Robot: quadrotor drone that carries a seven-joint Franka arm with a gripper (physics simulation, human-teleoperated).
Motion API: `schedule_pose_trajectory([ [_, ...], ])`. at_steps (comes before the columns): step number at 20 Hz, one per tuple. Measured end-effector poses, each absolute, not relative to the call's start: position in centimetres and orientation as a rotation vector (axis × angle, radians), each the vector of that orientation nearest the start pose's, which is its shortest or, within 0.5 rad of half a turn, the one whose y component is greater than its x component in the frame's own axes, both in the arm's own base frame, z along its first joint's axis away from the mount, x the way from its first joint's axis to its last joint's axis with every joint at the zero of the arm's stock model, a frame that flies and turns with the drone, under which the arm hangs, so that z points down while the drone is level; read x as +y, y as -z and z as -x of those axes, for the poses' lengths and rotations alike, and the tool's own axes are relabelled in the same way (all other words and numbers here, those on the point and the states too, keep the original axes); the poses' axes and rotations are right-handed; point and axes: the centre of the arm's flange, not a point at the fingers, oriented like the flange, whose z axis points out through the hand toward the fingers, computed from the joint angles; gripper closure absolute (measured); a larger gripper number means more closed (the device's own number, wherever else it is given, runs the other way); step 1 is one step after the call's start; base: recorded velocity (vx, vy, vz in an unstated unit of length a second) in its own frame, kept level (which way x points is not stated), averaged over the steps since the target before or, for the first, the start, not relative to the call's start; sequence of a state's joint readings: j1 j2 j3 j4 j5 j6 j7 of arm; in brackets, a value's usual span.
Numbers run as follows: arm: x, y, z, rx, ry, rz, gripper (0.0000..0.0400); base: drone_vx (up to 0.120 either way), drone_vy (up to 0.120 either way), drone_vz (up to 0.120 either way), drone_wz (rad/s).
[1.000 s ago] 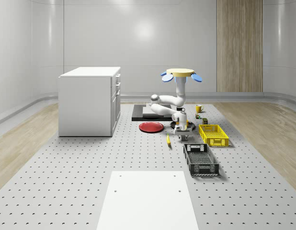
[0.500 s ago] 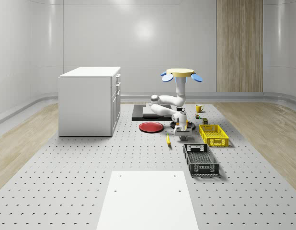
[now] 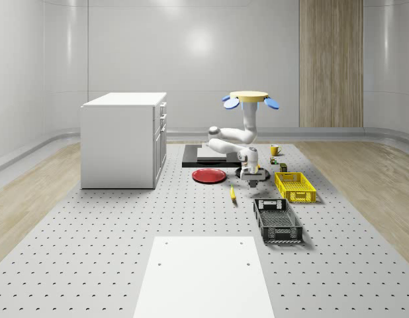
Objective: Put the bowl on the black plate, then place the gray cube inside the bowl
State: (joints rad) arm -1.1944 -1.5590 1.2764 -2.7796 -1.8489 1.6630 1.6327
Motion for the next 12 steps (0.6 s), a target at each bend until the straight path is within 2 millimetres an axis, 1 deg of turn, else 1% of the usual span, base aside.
schedule_pose_trajectory([
  [1,2.40,-52.32,-32.67,-0.002,-0.786,-0.001,0.0150,0.000,0.080,0.120,0.000],
  [5,2.40,-51.71,-32.67,-0.002,-0.786,-0.001,0.0150,-0.120,0.120,0.120,0.000],
  [6,2.40,-51.62,-32.67,-0.002,-0.786,-0.001,0.0150,-0.120,0.120,0.080,0.000],
  [9,2.40,-51.45,-32.67,-0.002,-0.786,-0.001,0.0150,-0.120,0.120,0.000,0.000],
  [10,2.40,-51.41,-32.67,-0.002,-0.786,-0.001,0.0150,-0.080,0.120,0.000,0.000],
  [11,2.40,-51.38,-32.67,-0.002,-0.785,-0.001,0.0150,-0.120,0.080,0.000,0.000],
  [12,2.40,-51.36,-32.67,-0.002,-0.785,-0.001,0.0150,-0.120,0.000,0.000,0.000],
])
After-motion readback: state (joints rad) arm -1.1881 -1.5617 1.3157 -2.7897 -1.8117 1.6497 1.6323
